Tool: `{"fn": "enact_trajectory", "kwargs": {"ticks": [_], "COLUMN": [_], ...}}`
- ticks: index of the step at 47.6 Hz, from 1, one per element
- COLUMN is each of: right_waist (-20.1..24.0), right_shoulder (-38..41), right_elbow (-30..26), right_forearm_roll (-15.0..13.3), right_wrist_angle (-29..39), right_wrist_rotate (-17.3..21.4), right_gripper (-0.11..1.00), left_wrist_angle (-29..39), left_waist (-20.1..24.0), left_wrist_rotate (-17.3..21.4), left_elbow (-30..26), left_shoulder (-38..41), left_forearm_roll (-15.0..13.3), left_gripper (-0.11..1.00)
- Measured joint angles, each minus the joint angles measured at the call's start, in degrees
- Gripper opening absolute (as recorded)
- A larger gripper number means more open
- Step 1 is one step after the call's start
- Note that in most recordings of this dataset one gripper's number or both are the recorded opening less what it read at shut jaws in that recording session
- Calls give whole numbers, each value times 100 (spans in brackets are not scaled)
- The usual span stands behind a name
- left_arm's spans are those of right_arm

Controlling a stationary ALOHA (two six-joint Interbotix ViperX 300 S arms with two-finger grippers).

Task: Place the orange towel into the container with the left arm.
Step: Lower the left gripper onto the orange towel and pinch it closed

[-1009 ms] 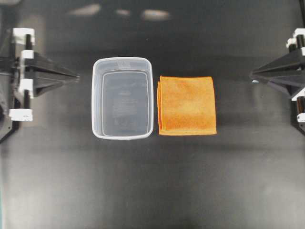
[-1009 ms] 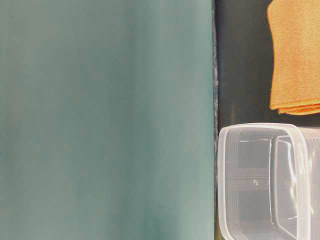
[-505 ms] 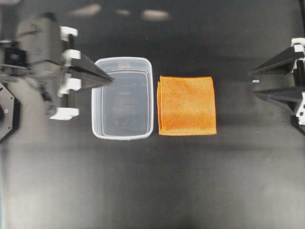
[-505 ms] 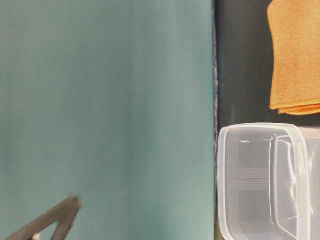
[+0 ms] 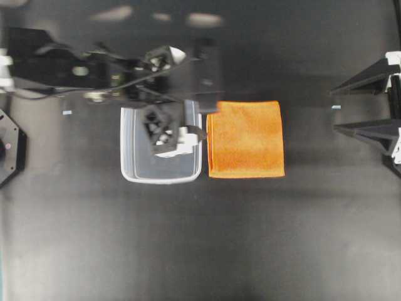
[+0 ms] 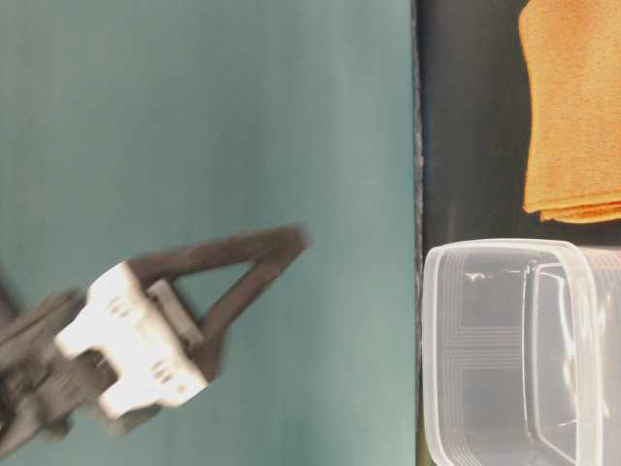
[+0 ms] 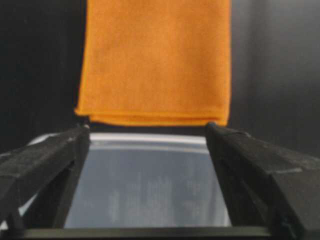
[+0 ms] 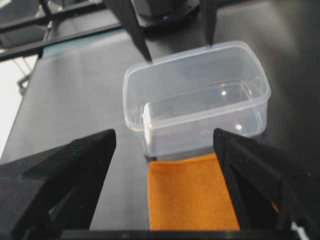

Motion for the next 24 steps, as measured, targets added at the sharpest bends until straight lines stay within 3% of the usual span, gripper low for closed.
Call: {"fn": "enact_trajectory", "kwargs": {"ticks": [8,21,24], "right_waist": [0,0,18], "right_shoulder": [-70,-360,-387], "right_elbow": [0,0,0], "right_forearm_roll": [0,9,9], "right_wrist_angle": [-158,-527,-554], "right_wrist_rotate": [-26,-26,-18], "right_gripper": [76,76,76], "left_wrist_angle": [44,123,132], "left_waist": [0,-18,-26], "left_wrist_rotate": [70,756,747], "left_elbow": [-571,-1397,-1644], "left_shoulder": [809,2013,2250], "left_forearm_roll": [0,0,0], "left_gripper": [90,90,90]}}
